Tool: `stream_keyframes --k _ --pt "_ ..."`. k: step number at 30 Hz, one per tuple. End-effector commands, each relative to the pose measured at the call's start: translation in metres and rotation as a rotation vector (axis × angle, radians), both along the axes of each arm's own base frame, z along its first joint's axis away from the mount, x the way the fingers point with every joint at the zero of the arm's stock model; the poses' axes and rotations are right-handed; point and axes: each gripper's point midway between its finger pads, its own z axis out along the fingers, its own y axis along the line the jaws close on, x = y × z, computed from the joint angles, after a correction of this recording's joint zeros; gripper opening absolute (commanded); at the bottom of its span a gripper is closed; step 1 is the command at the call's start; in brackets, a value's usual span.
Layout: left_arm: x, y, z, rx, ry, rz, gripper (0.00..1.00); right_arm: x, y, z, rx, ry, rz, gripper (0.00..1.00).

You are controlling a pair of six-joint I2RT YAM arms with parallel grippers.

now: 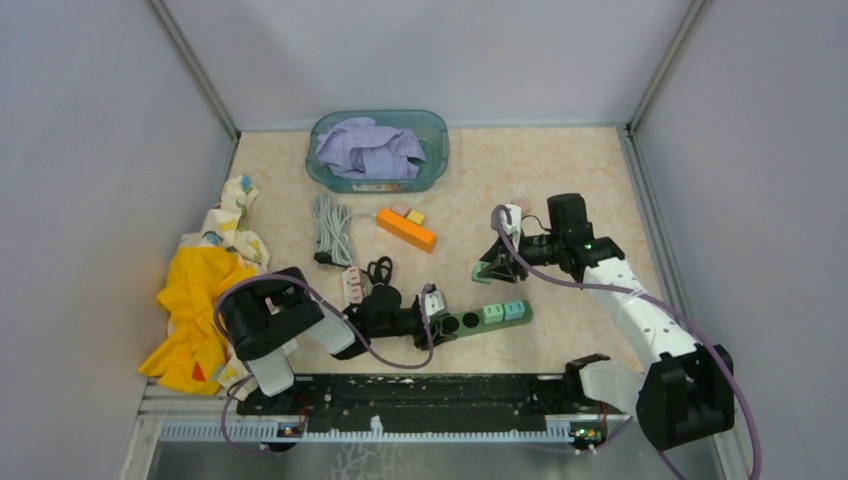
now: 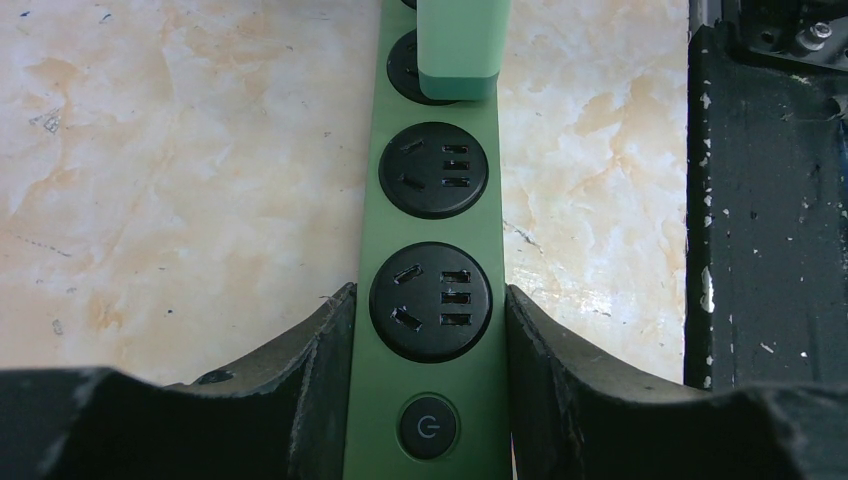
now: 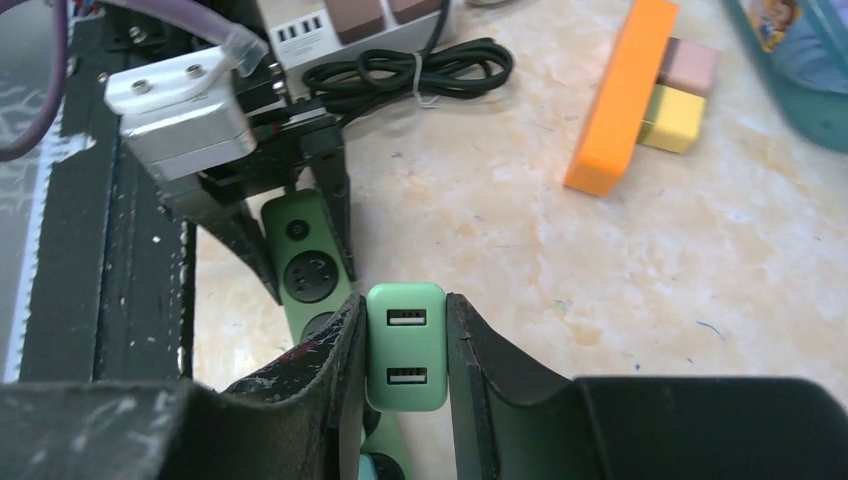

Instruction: Pull the plug off the socket

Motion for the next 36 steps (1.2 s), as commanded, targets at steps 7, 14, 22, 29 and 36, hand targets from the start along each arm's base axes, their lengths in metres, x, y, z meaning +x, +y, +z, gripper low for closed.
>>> stream_keyframes --k 7,14,22,29,36 --pt "-0.002 0.011 -0.003 0.025 0.102 0.072 0.56 0.071 0.0 0.058 0.101 -0.024 -0.235 0.0" --pt "0.002 0.013 0.026 -0.015 0.076 0.098 0.75 0.106 -0.006 0.053 0.233 0.08 -0.382 0.0" --pt "-0.001 0.018 0.057 -0.077 0.048 0.1 0.8 0.147 -0.048 0.02 0.309 0.242 -0.713 0.0" --pt "-0.004 0.022 0.087 -0.151 0.046 0.108 0.82 0.178 -0.092 -0.026 0.323 0.393 -1.058 0.05" --pt "-0.005 0.042 0.11 -0.256 0.028 0.173 0.99 0.193 -0.124 -0.067 0.322 0.57 -1.247 0.12"
